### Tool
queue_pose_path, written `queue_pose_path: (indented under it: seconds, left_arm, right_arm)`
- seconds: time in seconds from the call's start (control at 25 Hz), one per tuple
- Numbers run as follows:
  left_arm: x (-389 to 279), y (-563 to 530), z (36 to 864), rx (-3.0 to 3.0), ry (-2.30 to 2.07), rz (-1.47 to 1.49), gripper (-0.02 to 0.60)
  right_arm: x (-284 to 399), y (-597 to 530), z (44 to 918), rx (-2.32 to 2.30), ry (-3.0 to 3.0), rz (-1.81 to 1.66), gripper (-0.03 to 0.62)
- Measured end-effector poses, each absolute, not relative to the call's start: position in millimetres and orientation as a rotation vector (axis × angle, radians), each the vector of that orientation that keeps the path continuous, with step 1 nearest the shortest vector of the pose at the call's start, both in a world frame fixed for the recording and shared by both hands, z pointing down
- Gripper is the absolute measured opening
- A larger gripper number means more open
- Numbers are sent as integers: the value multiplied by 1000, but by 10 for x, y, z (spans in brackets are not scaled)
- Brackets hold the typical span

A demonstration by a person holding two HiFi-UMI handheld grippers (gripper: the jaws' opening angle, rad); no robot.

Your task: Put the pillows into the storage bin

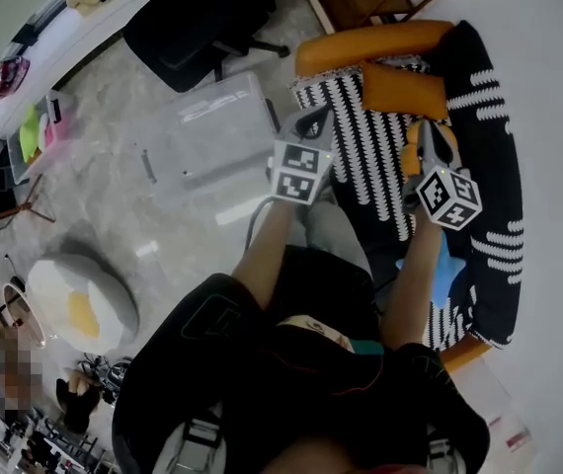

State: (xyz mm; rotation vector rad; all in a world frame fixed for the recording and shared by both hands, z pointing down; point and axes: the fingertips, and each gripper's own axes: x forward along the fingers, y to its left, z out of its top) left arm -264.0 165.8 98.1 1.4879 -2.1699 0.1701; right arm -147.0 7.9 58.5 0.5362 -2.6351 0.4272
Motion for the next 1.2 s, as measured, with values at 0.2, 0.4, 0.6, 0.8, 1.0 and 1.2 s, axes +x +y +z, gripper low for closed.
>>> queue_pose_path:
  seconds: [0.2, 0.4, 0.6, 0.8, 1.0, 1.2]
  left_arm:
    - [-2565, 1143, 1115, 1565, -2079, 209, 8]
    - [-2540, 776, 1313, 1596, -1992, 299, 8]
    - [-2599, 434, 1645, 1518, -1948, 305, 8]
    - [-2420, -101, 2072, 1548, -1886, 494, 8]
    - [-2257, -513, 2486, 1543, -1795, 480, 8]
    - [-2378, -712, 2836, 1434, -1854, 389, 8]
  right_arm:
    - [-1322, -341, 755, 630, -2593, 486, 3]
    - [-1375, -693, 1121, 670, -2542, 637, 3]
    - [-1449, -1009, 1470, 651, -2504, 768, 3]
    - [-1315, -1527, 1916, 686, -2434, 875, 3]
    - [-1244, -1911, 2433, 691, -2372, 925, 3]
    - [-1131, -2127, 2924, 664, -2313, 922, 3]
